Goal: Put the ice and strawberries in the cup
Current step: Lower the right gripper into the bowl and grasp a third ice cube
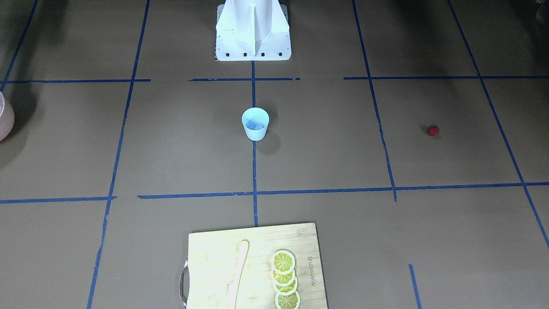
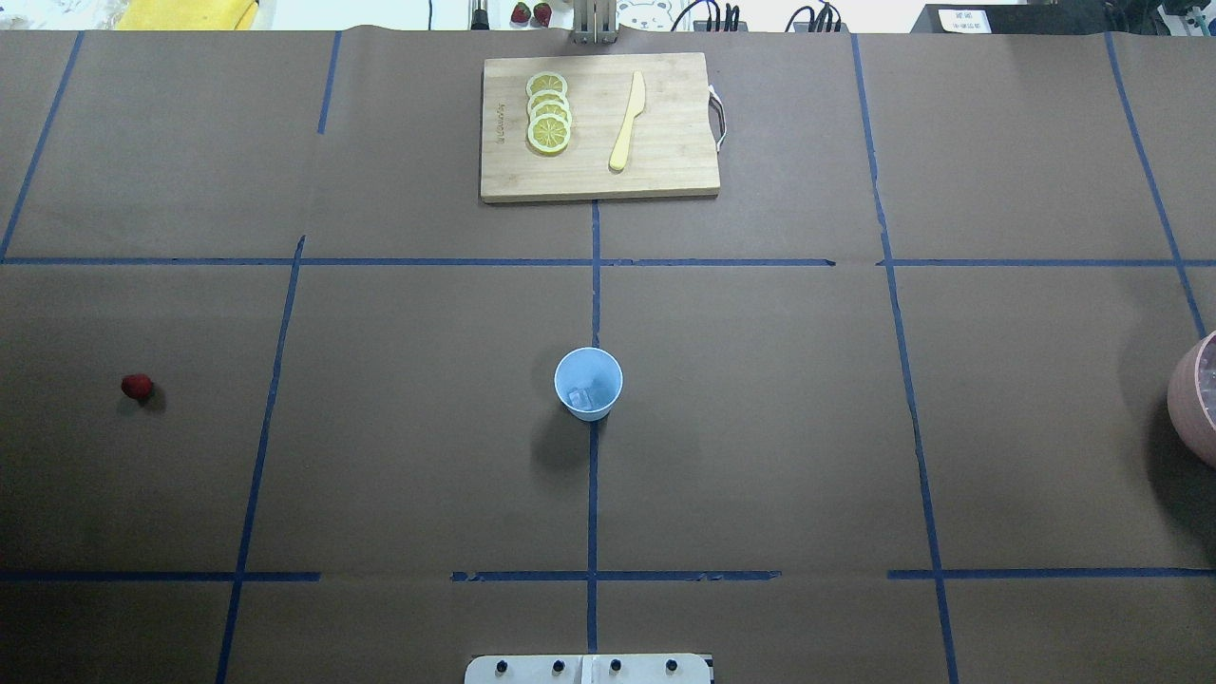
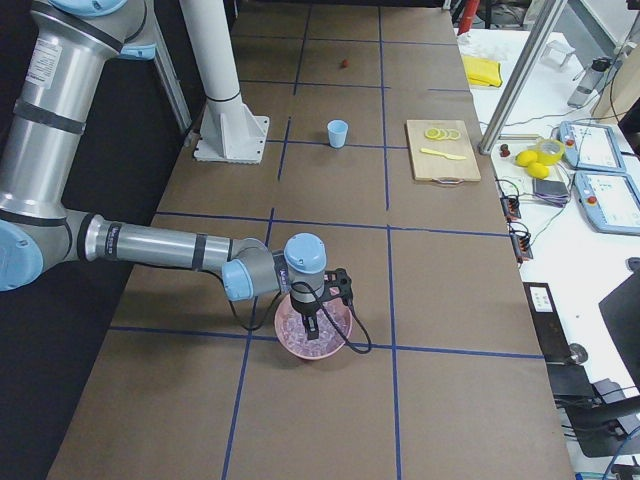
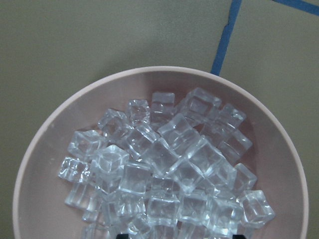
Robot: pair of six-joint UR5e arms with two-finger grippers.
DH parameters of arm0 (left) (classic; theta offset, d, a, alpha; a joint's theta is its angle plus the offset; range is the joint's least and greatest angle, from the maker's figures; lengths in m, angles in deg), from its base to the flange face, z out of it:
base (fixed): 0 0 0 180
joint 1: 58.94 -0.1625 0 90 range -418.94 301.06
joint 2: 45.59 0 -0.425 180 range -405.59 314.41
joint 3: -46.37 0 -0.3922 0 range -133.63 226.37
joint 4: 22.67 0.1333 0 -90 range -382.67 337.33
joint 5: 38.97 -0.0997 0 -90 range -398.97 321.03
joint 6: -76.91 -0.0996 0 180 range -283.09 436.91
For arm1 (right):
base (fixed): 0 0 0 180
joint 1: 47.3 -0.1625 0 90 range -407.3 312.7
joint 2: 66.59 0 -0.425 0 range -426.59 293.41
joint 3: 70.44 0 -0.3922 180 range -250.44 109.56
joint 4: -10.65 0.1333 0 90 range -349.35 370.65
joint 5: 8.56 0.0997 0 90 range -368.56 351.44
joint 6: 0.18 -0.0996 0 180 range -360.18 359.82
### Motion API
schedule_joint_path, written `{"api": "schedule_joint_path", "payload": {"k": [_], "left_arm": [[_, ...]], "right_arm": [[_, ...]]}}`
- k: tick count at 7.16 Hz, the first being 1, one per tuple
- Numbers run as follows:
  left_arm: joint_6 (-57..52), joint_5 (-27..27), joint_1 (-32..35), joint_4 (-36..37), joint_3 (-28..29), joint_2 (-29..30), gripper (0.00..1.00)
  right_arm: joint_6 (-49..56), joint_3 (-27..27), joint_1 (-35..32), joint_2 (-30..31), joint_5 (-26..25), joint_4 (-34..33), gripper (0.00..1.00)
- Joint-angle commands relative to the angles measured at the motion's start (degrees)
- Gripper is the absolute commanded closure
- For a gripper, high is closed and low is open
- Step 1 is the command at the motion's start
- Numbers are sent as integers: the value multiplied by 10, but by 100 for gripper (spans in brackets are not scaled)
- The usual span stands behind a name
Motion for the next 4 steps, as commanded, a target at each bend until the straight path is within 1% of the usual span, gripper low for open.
{"api": "schedule_joint_path", "payload": {"k": [1,3,4], "left_arm": [[0,0,0,0,0,0,0],[0,0,0,-1,-1,0,0],[0,0,0,-1,-1,0,0]], "right_arm": [[2,17,-1,-12,-21,1,27],[1,38,0,-21,-20,2,29],[1,47,0,-21,-20,14,31]]}}
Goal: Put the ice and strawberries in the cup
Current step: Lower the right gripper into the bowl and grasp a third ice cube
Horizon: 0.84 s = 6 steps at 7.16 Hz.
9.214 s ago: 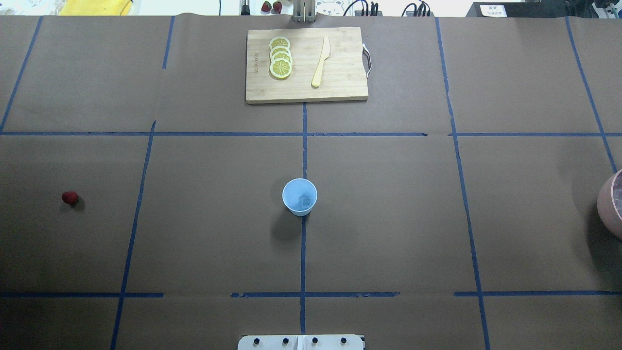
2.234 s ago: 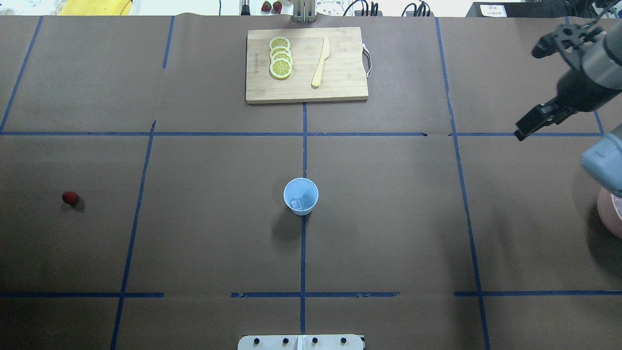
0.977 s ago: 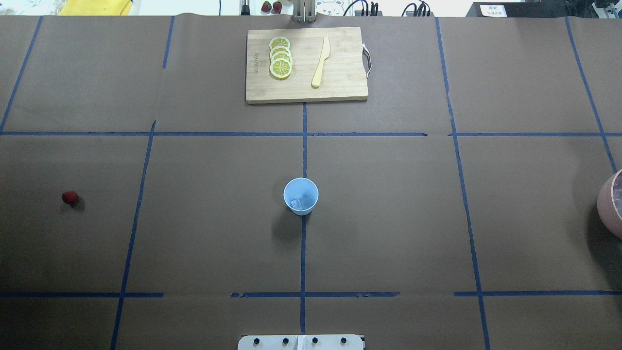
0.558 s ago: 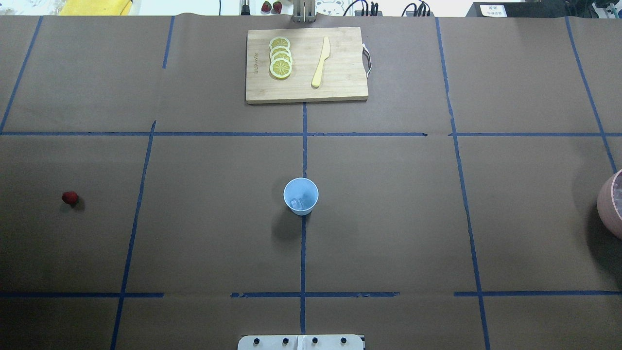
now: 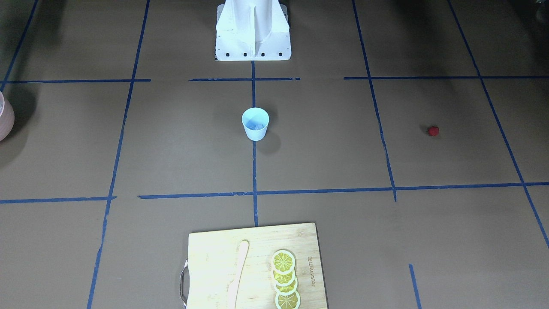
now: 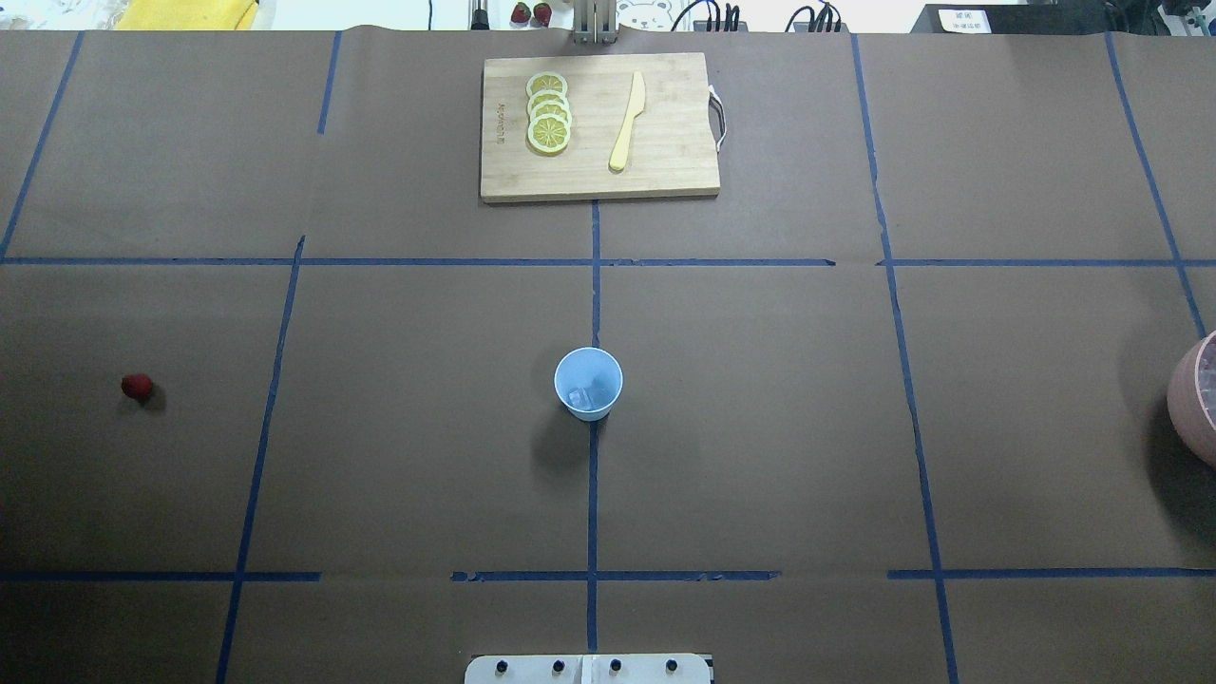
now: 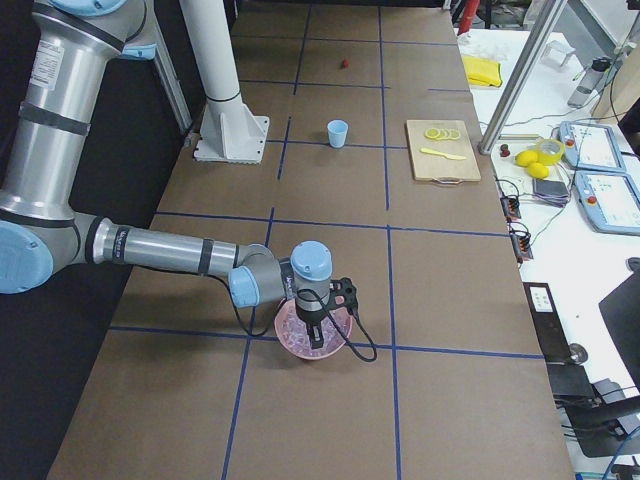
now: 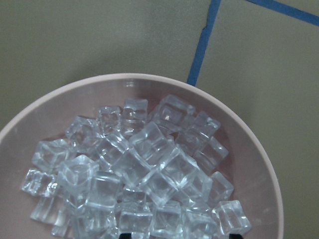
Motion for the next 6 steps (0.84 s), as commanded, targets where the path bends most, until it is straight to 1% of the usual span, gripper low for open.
{"api": "schedule_joint_path", "payload": {"k": [1,3,4,6], "left_arm": [[0,0,0,0,0,0,0],[0,0,0,1,-5,0,0],[0,0,0,1,-5,0,0],[0,0,1,1,-12,0,0]], "right_arm": [[-4,24,-1,-2,2,25,31],[-4,25,-1,2,2,28,34],[-4,25,-1,3,2,28,39],[-4,20,-1,2,9,28,96]]}}
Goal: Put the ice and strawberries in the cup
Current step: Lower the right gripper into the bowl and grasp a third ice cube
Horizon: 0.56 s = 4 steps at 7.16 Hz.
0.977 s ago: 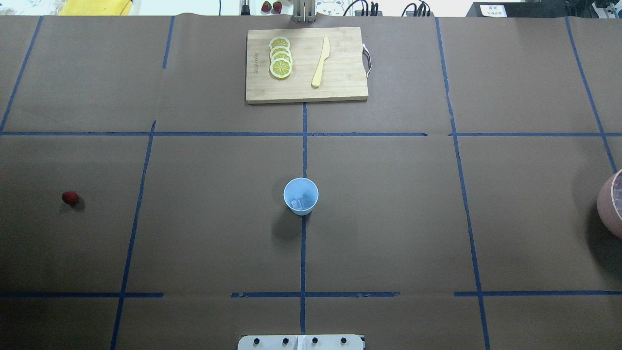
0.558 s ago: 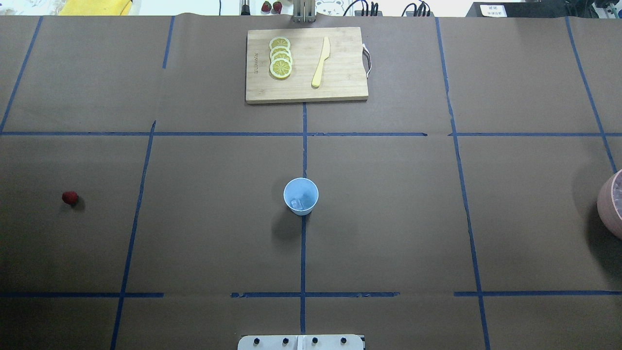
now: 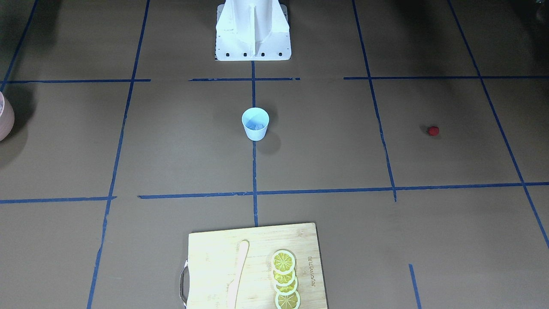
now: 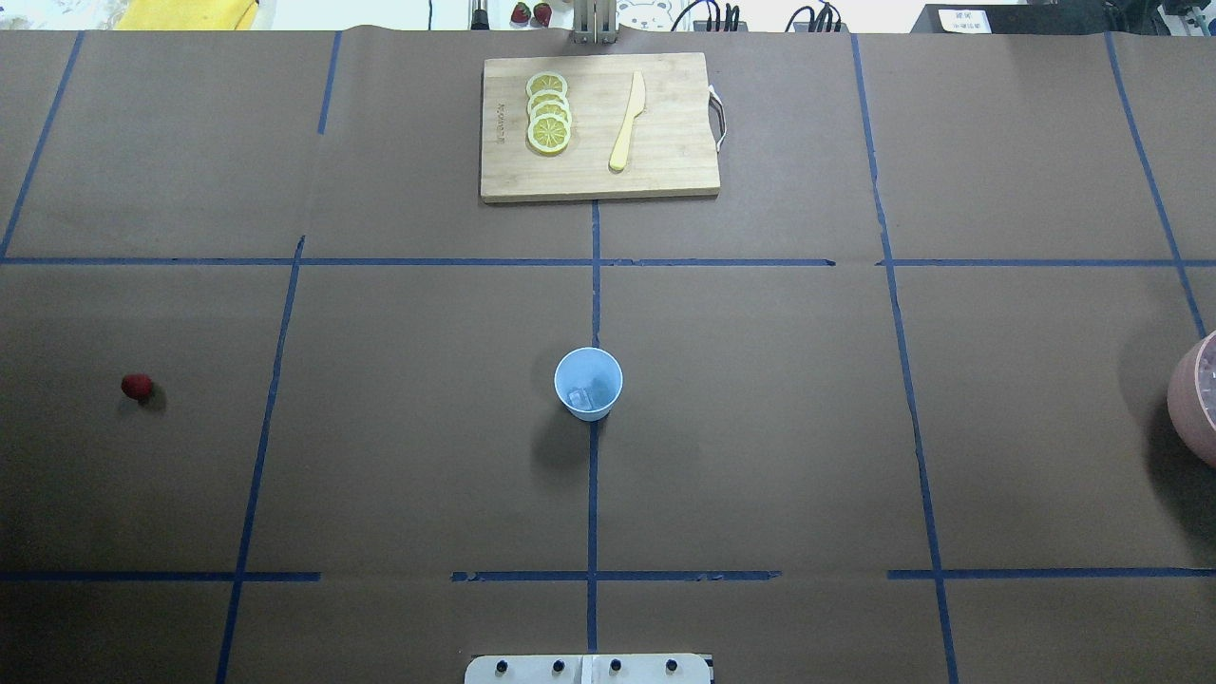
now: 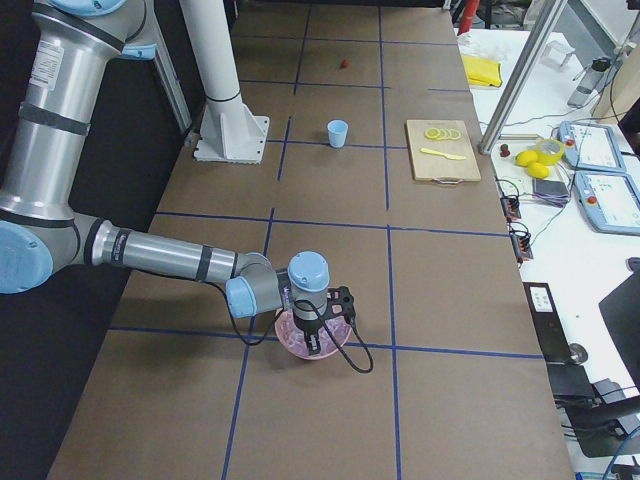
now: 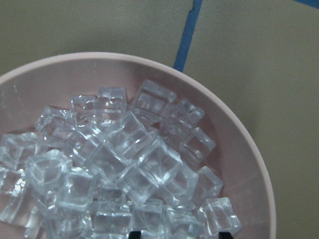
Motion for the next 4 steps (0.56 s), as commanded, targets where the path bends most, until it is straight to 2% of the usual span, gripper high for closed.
{"api": "schedule_joint_path", "payload": {"k": [1,4], "left_arm": [[1,0,0,1,-6,-1,0],[0,0,0,1,-8,0,0]], "right_arm": [[5,-4,0,-1,5,0,100],[6,-29,-38,-6,44,-9,100]]}}
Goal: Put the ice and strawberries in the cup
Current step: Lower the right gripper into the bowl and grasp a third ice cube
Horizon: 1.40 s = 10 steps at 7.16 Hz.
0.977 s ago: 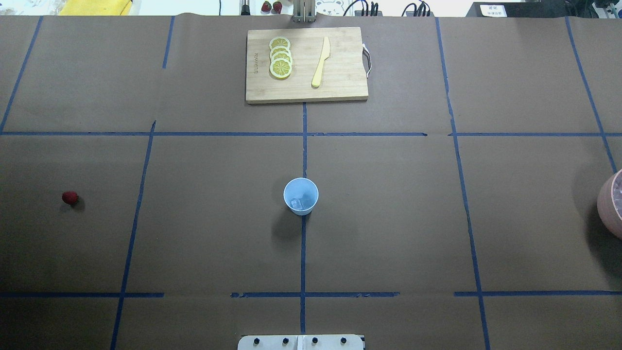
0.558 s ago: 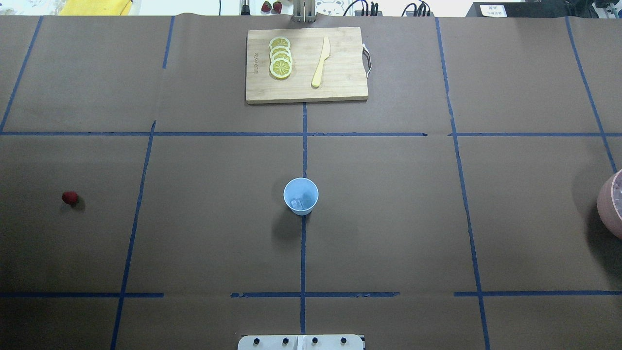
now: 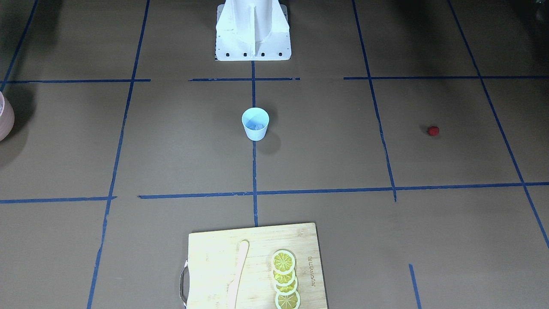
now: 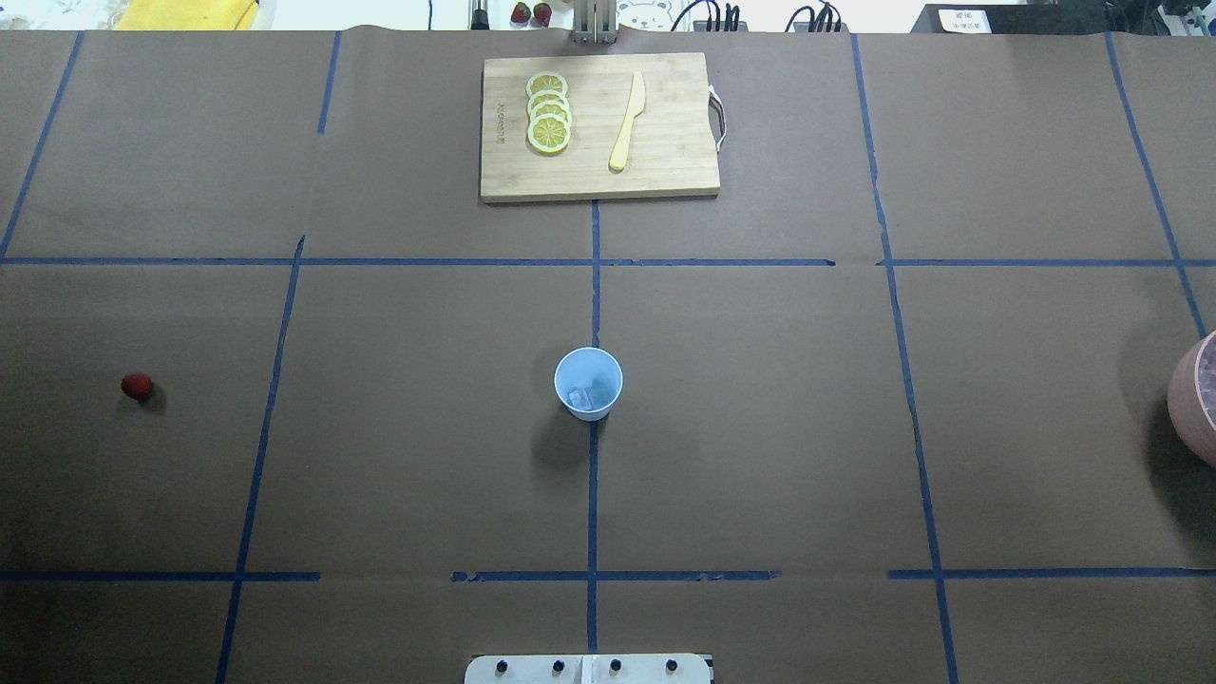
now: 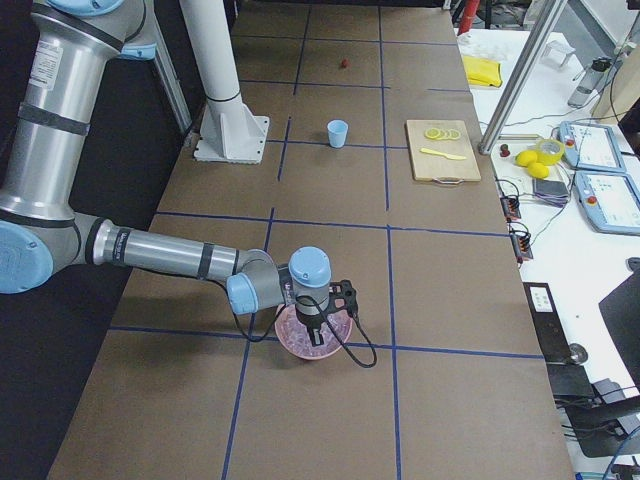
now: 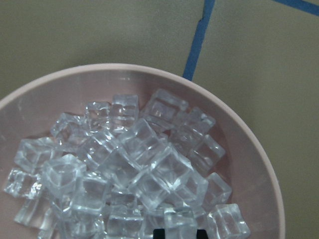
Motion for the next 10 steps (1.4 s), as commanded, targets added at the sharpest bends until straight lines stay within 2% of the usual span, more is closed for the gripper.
{"api": "schedule_joint_path", "payload": {"k": [1,3,4,5,7,10], "left_arm": [[0,0,0,0,-1,1,0],[0,0,0,0,-1,1,0],[0,0,0,0,-1,1,0],[0,0,0,0,0,1,0],[0,0,0,0,1,1,0],[0,0,-1,-1,7,1,0]], "right_arm": [[0,-49,-32,-4,32,-44,100],[-14,-117,-36,-69,32,-164,100],[-15,-119,-23,-111,35,-184,100],[-18,-126,2,-133,37,-184,99],[-178,-155,66,-166,30,-181,100],[-353,-162,223,-282,-43,-185,100]]}}
